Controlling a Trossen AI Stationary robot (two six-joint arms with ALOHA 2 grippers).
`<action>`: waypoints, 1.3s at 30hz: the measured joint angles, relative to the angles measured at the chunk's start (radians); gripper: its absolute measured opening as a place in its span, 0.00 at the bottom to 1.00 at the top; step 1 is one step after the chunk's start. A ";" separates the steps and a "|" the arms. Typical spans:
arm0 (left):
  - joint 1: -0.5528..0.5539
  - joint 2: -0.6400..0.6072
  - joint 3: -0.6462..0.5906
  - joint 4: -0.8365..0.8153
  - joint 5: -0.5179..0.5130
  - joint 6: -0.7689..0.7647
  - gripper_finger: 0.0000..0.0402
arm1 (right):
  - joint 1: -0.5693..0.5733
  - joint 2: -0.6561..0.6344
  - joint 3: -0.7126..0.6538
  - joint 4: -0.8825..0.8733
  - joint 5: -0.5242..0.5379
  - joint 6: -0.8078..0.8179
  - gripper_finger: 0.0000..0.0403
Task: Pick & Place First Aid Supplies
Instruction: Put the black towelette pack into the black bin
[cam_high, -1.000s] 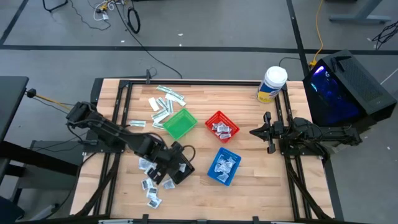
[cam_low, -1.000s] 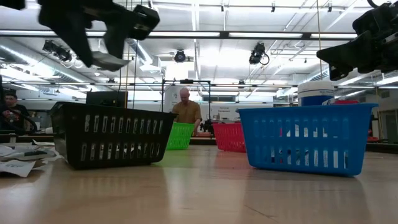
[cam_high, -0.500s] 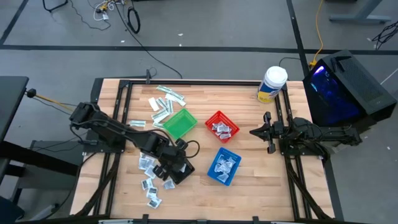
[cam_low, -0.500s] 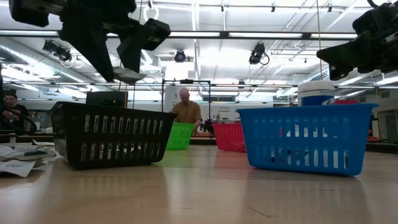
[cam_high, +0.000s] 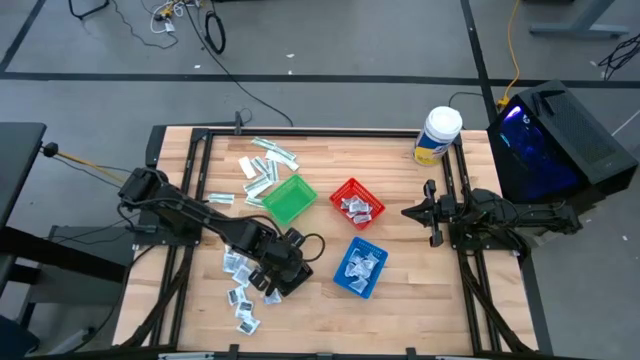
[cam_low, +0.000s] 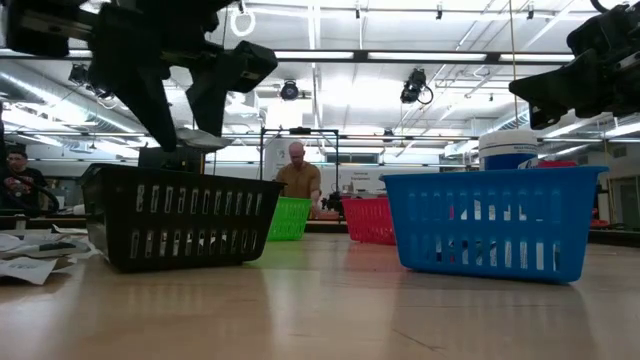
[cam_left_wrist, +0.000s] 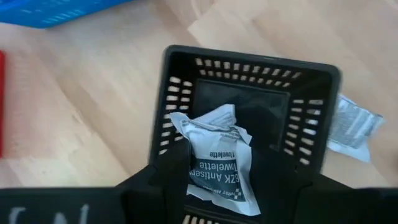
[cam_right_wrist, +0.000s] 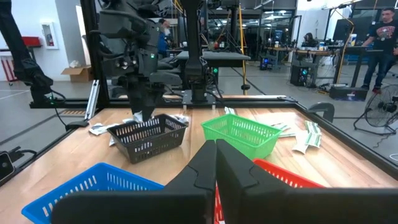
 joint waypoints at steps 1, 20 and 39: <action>-0.004 0.000 0.000 0.000 0.000 0.000 0.40 | 0.000 0.000 0.000 0.000 0.000 0.000 0.03; -0.029 0.065 0.000 0.008 -0.037 0.001 0.40 | 0.000 0.000 0.000 0.001 0.000 0.000 0.03; -0.034 0.043 0.002 -0.012 -0.074 -0.005 0.67 | 0.000 0.000 0.000 0.000 0.000 0.000 0.03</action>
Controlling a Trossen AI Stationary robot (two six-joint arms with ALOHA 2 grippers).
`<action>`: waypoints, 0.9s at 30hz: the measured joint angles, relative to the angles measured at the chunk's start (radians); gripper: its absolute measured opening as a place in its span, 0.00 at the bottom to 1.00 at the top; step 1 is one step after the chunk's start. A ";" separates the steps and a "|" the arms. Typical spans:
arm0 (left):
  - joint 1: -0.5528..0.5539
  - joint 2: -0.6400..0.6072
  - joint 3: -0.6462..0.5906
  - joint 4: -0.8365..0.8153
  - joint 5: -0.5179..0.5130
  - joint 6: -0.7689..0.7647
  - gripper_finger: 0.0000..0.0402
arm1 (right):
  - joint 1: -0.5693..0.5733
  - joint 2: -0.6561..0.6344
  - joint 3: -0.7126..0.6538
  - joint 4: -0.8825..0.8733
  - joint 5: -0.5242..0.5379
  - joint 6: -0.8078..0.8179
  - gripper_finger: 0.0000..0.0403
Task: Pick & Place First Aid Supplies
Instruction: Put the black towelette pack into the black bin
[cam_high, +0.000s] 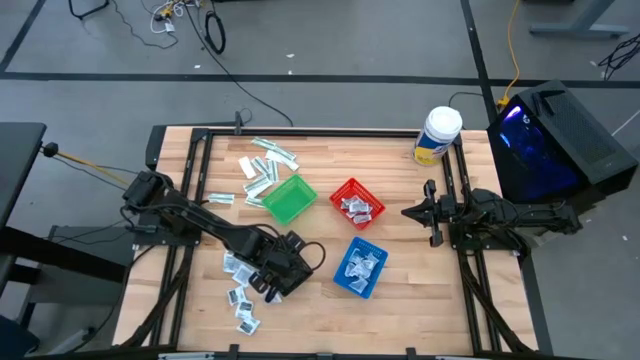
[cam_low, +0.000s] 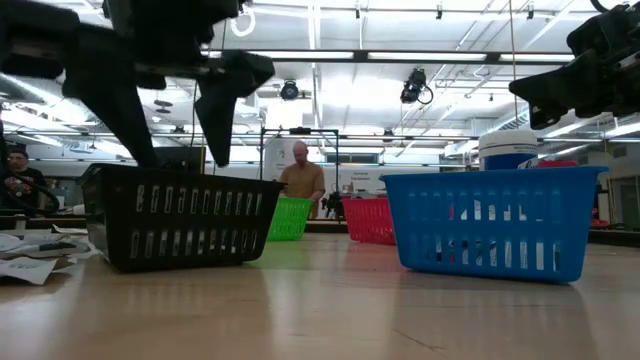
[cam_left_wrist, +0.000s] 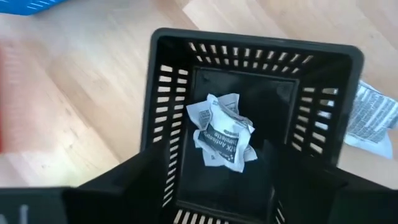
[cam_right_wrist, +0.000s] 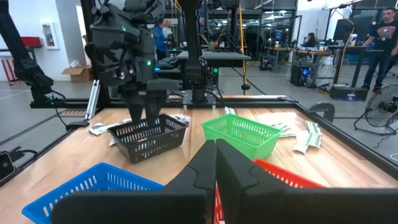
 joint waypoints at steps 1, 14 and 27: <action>-0.003 -0.012 0.000 -0.009 -0.007 -0.004 0.68 | 0.000 0.000 0.000 0.000 0.000 0.000 0.03; -0.159 -0.207 0.002 -0.149 -0.038 -0.301 0.68 | 0.000 0.000 0.000 0.000 0.000 0.000 0.03; -0.417 -0.223 -0.001 -0.257 -0.037 -0.398 0.68 | 0.000 0.000 0.000 0.000 0.000 0.000 0.03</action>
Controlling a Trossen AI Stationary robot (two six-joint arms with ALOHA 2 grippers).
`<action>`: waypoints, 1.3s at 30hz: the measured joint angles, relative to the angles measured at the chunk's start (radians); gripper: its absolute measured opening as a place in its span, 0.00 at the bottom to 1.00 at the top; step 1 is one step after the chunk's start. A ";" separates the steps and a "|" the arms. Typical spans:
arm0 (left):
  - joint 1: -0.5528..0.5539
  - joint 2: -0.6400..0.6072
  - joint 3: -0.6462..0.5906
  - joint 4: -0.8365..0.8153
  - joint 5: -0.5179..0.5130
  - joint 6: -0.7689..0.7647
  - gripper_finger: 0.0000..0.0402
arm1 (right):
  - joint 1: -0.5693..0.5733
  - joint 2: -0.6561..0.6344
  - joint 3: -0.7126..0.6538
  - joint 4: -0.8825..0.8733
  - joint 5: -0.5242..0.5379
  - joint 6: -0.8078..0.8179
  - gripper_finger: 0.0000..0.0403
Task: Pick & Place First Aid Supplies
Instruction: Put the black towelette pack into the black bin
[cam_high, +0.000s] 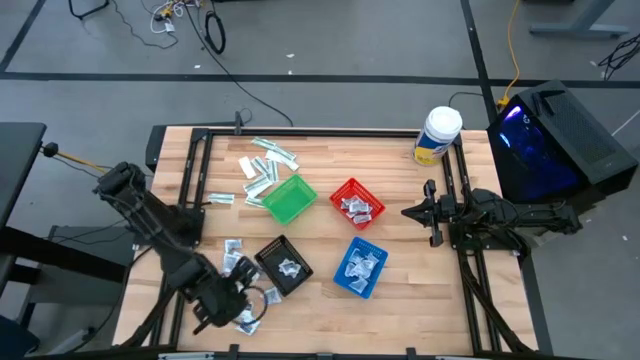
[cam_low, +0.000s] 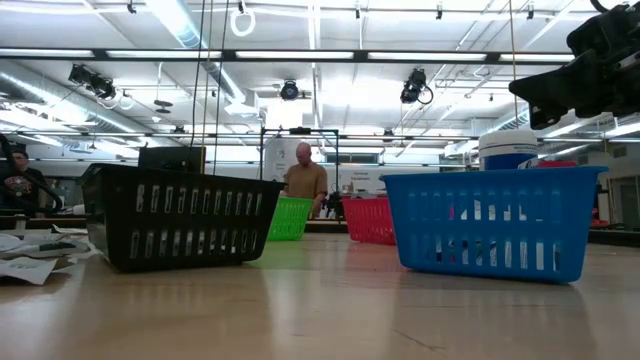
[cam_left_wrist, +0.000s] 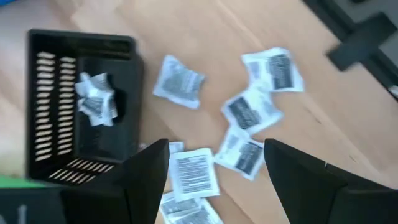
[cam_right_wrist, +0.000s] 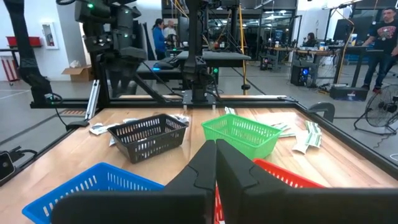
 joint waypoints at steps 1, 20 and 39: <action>-0.016 0.000 0.000 -0.001 0.000 0.000 0.68 | 0.000 0.000 0.000 0.000 0.000 0.000 0.03; -0.085 0.027 -0.001 0.038 0.060 0.095 0.76 | 0.000 0.000 0.000 0.000 0.000 0.000 0.03; -0.076 0.089 -0.123 0.164 0.137 0.349 0.92 | 0.000 0.000 0.000 0.000 0.000 0.000 0.03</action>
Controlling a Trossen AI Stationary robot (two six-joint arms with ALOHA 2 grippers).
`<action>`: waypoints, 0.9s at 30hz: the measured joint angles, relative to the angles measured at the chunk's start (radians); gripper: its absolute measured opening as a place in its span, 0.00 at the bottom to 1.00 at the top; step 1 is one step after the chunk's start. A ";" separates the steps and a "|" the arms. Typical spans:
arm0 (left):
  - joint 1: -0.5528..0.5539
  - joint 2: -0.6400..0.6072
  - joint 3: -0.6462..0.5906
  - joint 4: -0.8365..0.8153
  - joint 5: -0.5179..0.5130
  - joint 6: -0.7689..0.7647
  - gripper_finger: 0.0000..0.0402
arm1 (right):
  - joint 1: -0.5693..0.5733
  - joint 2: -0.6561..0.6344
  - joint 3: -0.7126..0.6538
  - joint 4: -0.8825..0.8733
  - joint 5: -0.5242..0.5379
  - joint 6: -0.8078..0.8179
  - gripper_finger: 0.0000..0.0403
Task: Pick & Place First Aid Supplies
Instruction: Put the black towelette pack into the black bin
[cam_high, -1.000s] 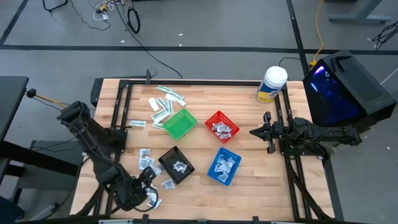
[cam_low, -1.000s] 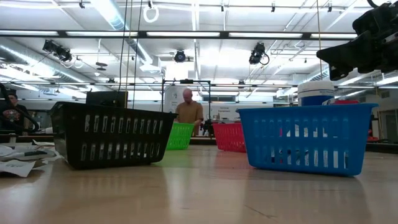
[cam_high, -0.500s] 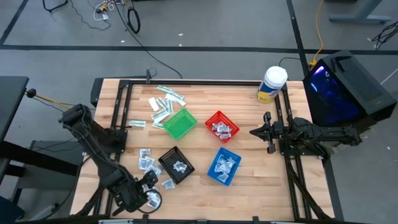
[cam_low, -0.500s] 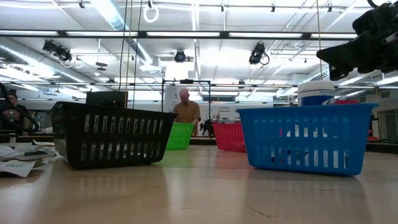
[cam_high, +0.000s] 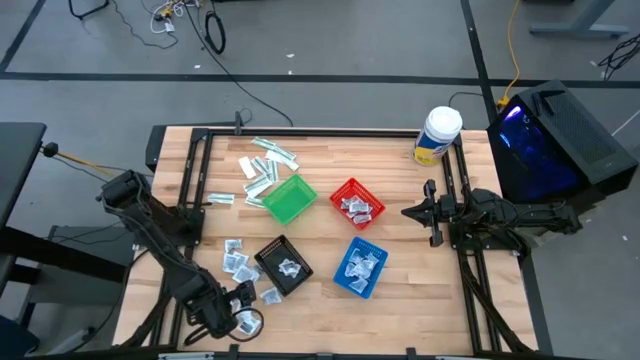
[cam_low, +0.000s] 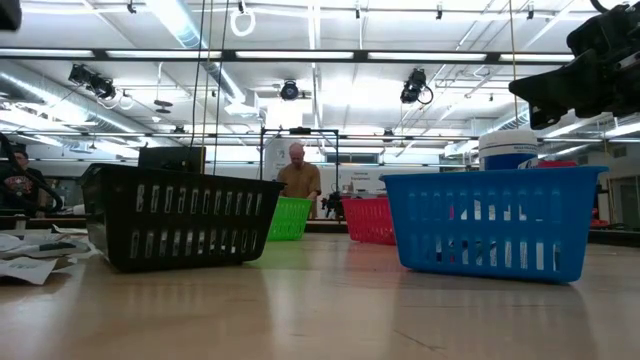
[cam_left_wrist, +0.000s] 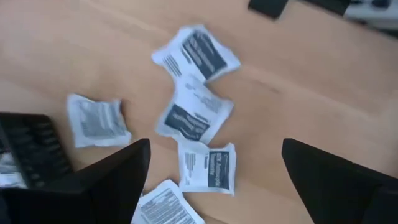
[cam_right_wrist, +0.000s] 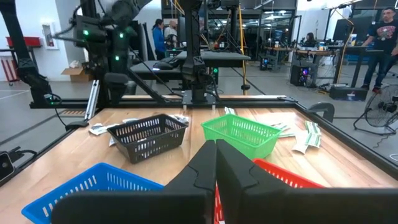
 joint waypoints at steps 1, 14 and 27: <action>0.000 0.000 -0.013 0.007 0.000 0.001 0.92 | 0.000 0.000 0.000 0.000 0.000 0.000 0.03; 0.077 -0.002 -0.144 0.069 0.012 -0.005 0.92 | 0.000 0.000 0.000 0.000 0.000 0.000 0.03; 0.072 -0.002 -0.179 0.128 0.043 0.087 0.92 | 0.000 0.000 0.000 0.000 0.000 0.000 0.03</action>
